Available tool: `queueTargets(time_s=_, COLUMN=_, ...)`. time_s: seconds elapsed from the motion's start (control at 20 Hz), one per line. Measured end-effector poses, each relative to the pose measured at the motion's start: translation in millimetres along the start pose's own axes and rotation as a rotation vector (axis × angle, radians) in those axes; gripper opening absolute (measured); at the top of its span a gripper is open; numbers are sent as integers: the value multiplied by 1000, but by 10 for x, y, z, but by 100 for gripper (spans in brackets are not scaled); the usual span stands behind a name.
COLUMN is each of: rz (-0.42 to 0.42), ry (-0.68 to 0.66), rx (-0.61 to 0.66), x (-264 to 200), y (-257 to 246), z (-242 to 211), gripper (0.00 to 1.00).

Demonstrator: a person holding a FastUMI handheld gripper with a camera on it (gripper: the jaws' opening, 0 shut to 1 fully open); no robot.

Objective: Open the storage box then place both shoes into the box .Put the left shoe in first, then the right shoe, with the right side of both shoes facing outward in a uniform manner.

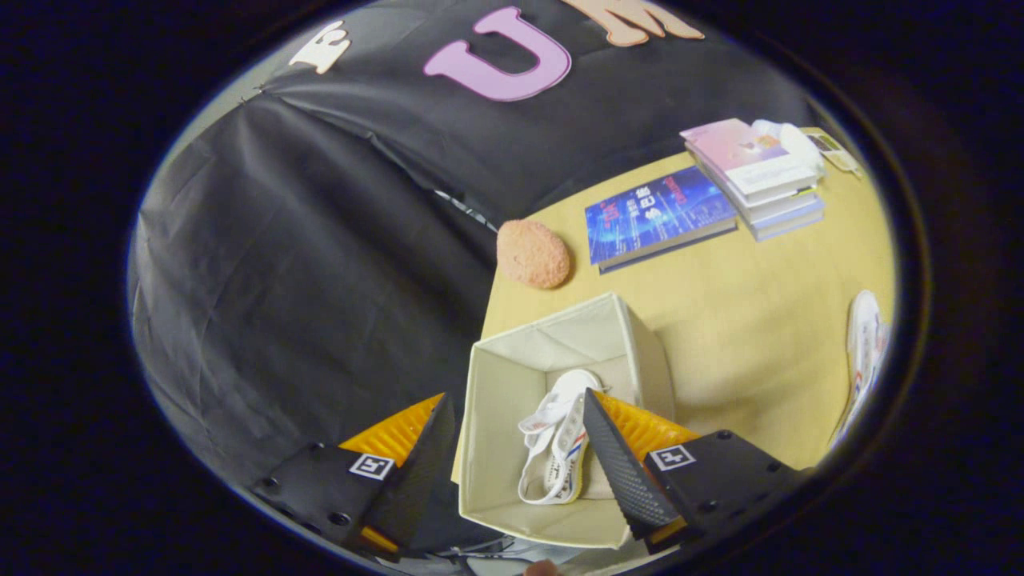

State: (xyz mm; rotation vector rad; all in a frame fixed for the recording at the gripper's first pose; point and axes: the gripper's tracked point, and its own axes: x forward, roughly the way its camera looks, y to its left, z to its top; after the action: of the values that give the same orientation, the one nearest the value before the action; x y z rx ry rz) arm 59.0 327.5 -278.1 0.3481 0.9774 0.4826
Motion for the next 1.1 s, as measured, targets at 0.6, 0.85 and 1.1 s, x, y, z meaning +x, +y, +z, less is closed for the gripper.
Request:
queueTargets(time_s=0.6, rz=-438, ry=-106, rx=-165, x=-1664, y=-1984, z=185, gripper=100)
queueTargets(time_s=0.85, rz=-655, ry=-12, rx=-205, x=-2008, y=-3008, z=-226, gripper=100)
queueTargets(time_s=1.1, rz=-751, ry=36, rx=-246, x=-2025, y=-3581, z=-431, gripper=100)
